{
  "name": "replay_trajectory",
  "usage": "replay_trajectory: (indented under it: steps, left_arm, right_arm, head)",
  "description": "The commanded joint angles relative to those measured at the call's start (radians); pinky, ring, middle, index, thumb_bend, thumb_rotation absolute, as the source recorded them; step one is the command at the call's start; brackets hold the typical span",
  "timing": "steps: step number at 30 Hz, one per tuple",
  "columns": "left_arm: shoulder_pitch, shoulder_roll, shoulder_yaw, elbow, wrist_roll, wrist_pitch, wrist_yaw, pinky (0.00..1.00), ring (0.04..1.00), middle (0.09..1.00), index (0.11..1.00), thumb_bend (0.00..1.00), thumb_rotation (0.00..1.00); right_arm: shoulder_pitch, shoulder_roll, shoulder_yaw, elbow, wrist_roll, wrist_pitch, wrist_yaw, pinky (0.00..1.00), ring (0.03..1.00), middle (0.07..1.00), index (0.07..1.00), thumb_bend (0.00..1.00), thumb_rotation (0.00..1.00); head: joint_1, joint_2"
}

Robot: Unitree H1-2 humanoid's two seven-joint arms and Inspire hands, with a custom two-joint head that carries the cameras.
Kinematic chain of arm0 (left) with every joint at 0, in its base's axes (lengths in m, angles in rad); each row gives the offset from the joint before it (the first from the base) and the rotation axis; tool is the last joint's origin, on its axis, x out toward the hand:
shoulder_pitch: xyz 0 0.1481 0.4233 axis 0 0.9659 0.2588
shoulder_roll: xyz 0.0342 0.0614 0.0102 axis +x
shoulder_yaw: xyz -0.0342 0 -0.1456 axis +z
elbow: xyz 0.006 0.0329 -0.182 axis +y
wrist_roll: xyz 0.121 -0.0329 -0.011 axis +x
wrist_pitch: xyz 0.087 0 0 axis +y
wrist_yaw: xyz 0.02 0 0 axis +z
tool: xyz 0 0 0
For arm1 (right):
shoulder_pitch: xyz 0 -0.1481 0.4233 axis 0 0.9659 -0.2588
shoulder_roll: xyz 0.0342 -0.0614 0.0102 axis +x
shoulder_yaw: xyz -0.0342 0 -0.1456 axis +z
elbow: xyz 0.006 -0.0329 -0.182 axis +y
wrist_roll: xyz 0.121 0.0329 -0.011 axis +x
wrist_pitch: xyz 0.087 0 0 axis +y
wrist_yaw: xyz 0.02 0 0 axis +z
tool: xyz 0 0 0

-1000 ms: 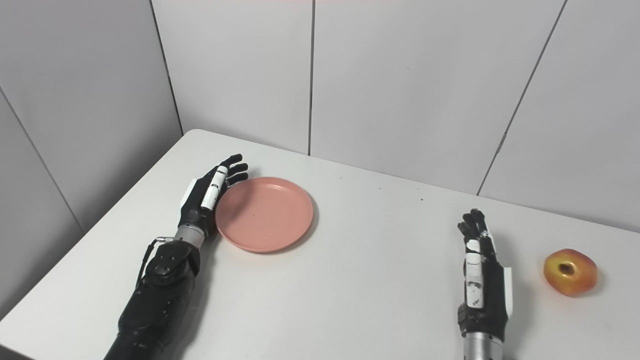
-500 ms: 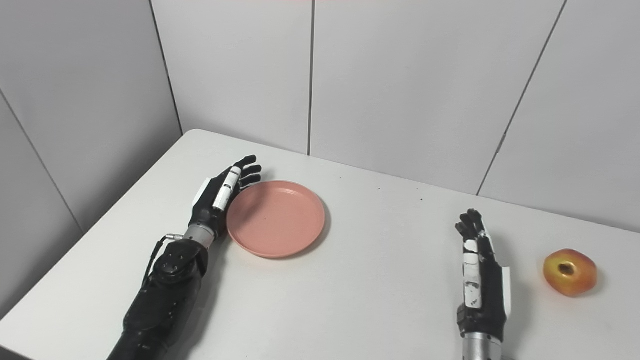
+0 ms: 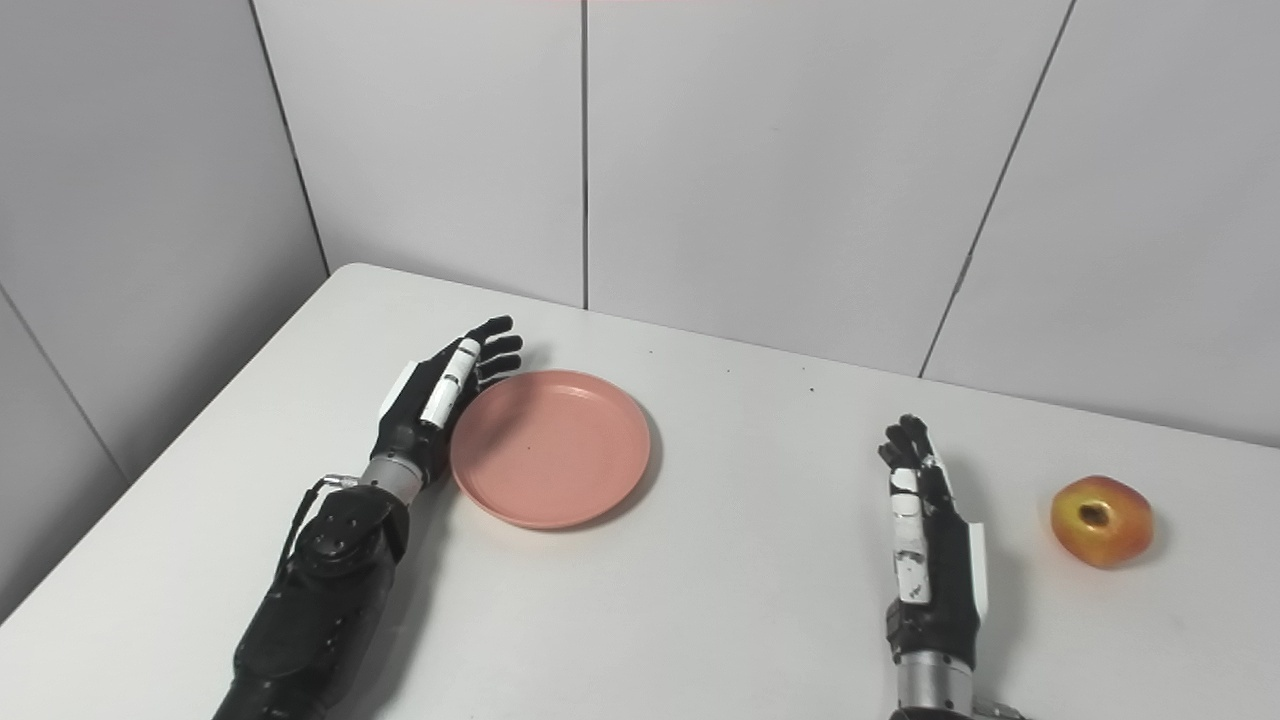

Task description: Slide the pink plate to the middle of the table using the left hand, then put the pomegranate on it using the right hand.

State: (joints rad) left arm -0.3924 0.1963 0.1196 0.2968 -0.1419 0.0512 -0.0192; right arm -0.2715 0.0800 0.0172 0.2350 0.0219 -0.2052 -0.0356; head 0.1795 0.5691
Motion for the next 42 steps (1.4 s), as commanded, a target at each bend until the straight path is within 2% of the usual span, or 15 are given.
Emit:
replay_trajectory:
  steps: [1, 9, 15, 22, 27, 31, 42]
  left_arm:
    - [-0.031, 0.008, -0.004, -0.034, 0.002, 0.003, -0.017, 0.81, 0.833, 0.824, 0.806, 0.27, 0.93]
    - [-0.033, -0.013, -0.004, -0.038, -0.005, 0.015, -0.021, 0.79, 0.815, 0.81, 0.787, 0.27, 0.85]
    - [-0.03, -0.026, -0.02, -0.062, 0.016, 0.036, -0.019, 0.77, 0.805, 0.803, 0.785, 0.27, 0.85]
    - [-0.018, -0.033, -0.066, -0.102, 0.039, 0.067, -0.042, 0.81, 0.839, 0.836, 0.816, 0.29, 0.94]
    - [-0.015, -0.062, -0.096, -0.123, 0.1, 0.092, -0.002, 0.79, 0.822, 0.816, 0.799, 0.27, 0.97]
    - [-0.013, -0.074, -0.112, -0.119, 0.123, 0.076, -0.006, 0.79, 0.832, 0.835, 0.817, 0.27, 1.0]
    - [0.005, -0.125, -0.142, -0.168, 0.163, 0.128, 0.009, 0.83, 0.855, 0.855, 0.84, 0.29, 0.96]
  right_arm:
    - [0.033, 0.01, 0.001, 0.013, -0.002, 0.019, -0.004, 0.98, 0.901, 0.894, 0.892, 0.6, 0.9]
    - [0.03, 0.016, 0.005, 0.004, -0.003, 0.03, -0.003, 0.99, 0.909, 0.901, 0.898, 0.61, 0.9]
    - [0.029, 0.025, 0.008, 0.004, -0.013, 0.032, -0.014, 0.99, 0.9, 0.896, 0.895, 0.6, 0.9]
    - [0.03, 0.026, 0.012, 0.006, -0.03, 0.033, -0.021, 0.99, 0.898, 0.892, 0.891, 0.61, 0.92]
    - [0.034, 0.027, 0.016, -0.001, -0.039, 0.036, -0.026, 0.98, 0.89, 0.889, 0.889, 0.61, 0.93]
    - [0.032, 0.027, 0.016, 0.0, -0.041, 0.036, -0.022, 0.98, 0.895, 0.891, 0.89, 0.61, 0.93]
    - [0.033, 0.035, 0.018, -0.009, -0.047, 0.052, -0.025, 0.98, 0.902, 0.889, 0.889, 0.61, 0.93]
  head:
    - [-0.008, 0.003]
    - [-0.041, 0.012]
    - [-0.067, 0.017]
    - [-0.082, 0.022]
    - [-0.093, 0.028]
    - [-0.104, 0.031]
    - [-0.126, 0.045]
